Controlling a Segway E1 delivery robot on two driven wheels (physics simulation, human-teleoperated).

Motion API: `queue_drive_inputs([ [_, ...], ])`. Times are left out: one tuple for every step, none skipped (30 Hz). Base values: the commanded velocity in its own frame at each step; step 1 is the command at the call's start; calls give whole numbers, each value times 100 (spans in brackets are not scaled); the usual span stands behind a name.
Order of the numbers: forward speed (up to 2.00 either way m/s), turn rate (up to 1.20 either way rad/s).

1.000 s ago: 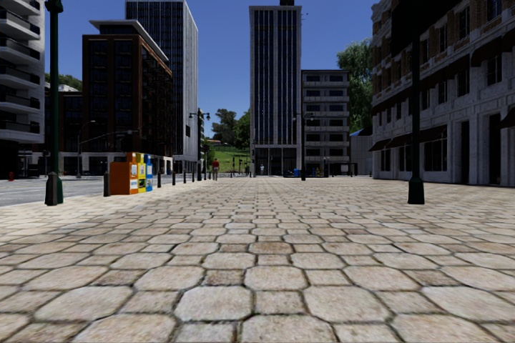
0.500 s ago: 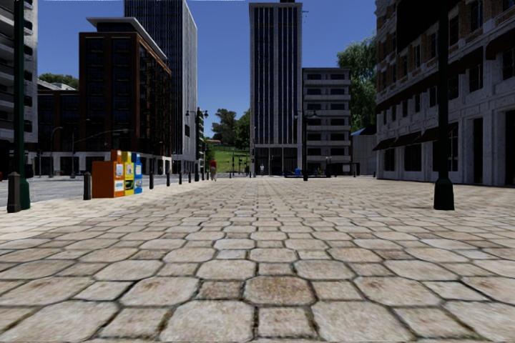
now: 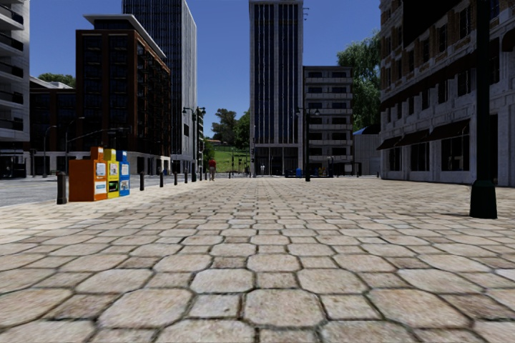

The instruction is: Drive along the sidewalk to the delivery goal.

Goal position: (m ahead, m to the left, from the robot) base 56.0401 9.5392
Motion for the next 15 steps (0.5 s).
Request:
queue_drive_inputs([
  [200, 0],
  [200, 0],
  [200, 0],
  [200, 0],
  [200, 0],
  [200, 0],
  [200, 0],
  [200, 0],
  [200, 0],
  [200, 0],
  [200, 0],
  [200, 0],
  [200, 0],
  [200, 0],
  [200, 0],
])
